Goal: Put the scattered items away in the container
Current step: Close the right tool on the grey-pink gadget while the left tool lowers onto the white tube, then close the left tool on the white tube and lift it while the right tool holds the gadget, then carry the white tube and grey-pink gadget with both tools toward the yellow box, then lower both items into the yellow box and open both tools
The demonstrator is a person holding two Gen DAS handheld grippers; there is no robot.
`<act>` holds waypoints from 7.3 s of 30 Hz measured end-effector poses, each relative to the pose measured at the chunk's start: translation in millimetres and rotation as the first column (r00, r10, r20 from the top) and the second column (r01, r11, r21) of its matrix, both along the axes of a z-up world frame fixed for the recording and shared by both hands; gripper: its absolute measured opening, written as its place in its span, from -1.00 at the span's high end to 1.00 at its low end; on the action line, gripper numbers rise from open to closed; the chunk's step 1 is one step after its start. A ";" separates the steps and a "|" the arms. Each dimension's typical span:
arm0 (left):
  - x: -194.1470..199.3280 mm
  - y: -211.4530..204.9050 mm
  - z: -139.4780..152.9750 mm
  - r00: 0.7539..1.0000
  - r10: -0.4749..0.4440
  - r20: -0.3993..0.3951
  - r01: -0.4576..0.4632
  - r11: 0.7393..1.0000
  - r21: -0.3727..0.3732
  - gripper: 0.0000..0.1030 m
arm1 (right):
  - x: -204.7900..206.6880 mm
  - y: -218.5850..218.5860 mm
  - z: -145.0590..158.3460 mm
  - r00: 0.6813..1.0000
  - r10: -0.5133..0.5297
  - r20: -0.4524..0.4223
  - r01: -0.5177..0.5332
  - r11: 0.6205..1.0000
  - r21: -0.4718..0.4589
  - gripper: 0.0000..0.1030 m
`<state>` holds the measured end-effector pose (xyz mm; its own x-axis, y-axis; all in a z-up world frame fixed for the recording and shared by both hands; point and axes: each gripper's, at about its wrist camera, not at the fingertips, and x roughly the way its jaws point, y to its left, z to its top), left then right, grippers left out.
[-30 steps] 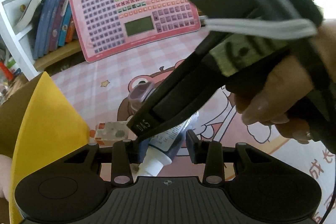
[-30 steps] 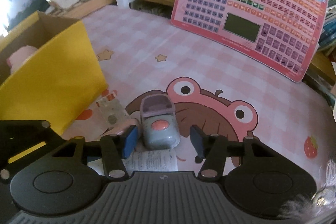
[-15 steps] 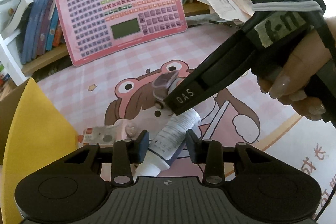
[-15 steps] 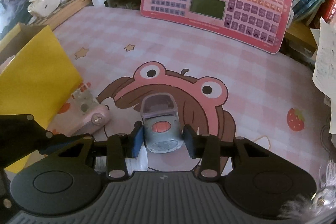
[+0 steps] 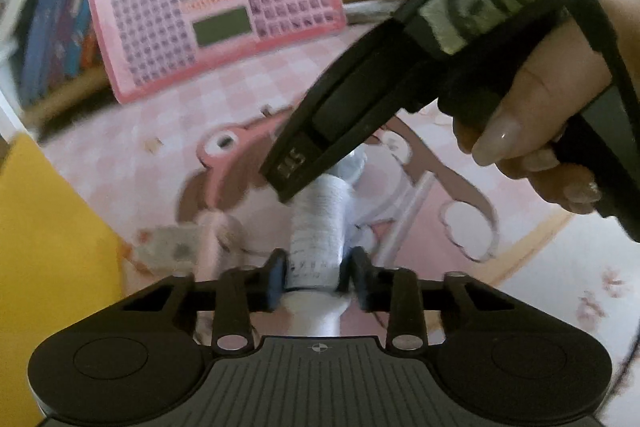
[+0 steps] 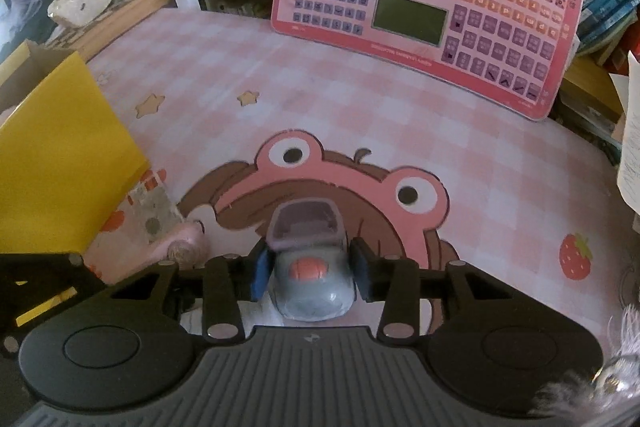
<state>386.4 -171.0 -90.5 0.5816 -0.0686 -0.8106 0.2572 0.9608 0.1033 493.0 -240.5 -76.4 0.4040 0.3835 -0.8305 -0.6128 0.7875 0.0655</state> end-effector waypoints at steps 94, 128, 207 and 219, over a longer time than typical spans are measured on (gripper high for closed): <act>-297.0 201.8 85.1 1.000 0.007 0.014 0.001 0.879 -0.477 0.40 | -376.1 81.0 62.9 0.976 -0.212 -0.050 0.216 0.969 0.120 0.22; -358.1 294.4 84.7 0.972 0.233 0.034 -0.183 0.838 -0.514 0.40 | -427.3 190.1 64.7 0.998 0.058 0.003 -0.058 0.997 0.048 0.22; -68.3 236.1 67.3 0.994 -0.096 -0.046 0.090 0.990 -0.107 0.19 | -68.8 252.3 75.6 0.996 0.086 0.002 -0.086 0.993 0.076 -0.03; -126.4 247.3 125.6 0.988 -0.008 0.157 0.040 0.978 -0.202 0.03 | -136.8 197.8 145.5 0.989 -0.057 0.134 0.023 0.970 0.240 -0.04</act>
